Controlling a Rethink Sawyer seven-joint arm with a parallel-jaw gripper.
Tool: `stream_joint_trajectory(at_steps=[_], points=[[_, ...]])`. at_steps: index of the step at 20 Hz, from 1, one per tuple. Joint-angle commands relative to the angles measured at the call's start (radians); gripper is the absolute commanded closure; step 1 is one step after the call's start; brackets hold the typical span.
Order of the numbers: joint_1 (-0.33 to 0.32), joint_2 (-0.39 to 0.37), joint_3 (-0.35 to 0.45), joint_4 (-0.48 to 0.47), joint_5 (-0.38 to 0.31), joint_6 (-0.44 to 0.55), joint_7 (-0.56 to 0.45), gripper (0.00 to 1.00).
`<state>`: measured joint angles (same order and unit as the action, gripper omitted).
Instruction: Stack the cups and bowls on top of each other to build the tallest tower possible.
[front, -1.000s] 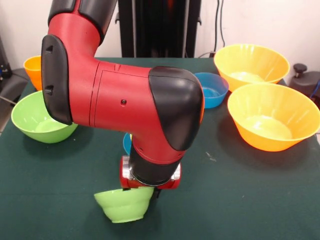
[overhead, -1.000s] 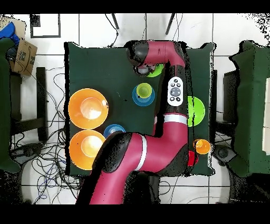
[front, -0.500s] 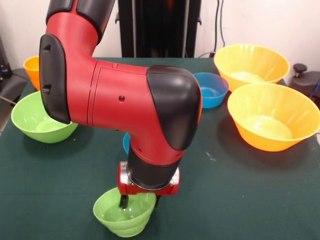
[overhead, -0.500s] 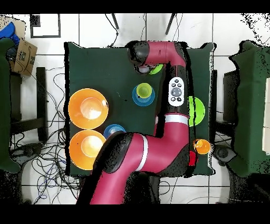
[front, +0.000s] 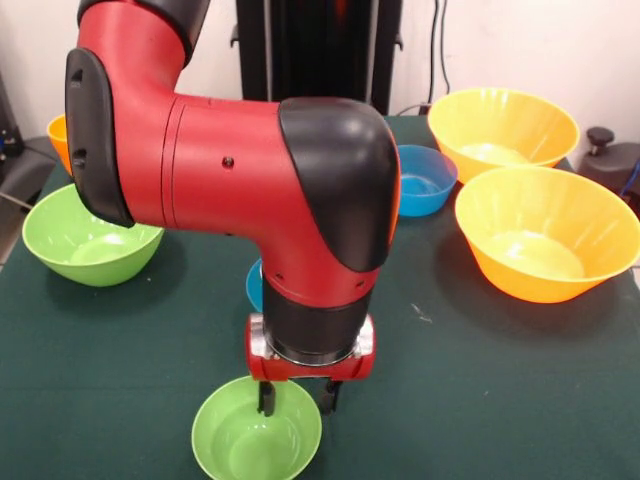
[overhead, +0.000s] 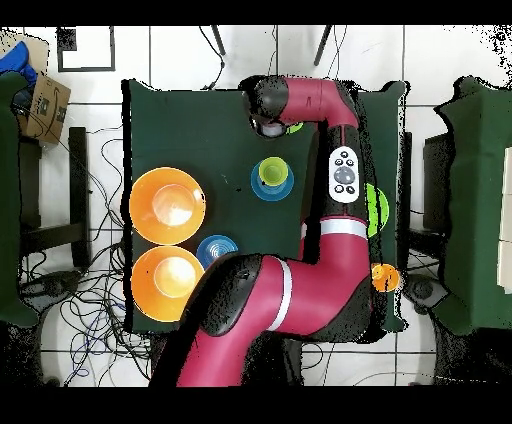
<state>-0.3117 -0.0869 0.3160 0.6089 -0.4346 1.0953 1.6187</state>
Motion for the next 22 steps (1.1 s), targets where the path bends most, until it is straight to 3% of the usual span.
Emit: stream_joint_trajectory(at_steps=[1,7,14,22], points=[[-0.002,-0.03,0.073,0.12,0.025,-0.041,-0.191,0.0],[0.01,-0.015,0.057,0.104,0.042,0.002,-0.157,0.0],[0.007,-0.009,0.027,0.169,0.016,-0.133,-0.11,0.0],[0.009,0.024,0.023,0.165,0.01,-0.189,-0.082,0.0]])
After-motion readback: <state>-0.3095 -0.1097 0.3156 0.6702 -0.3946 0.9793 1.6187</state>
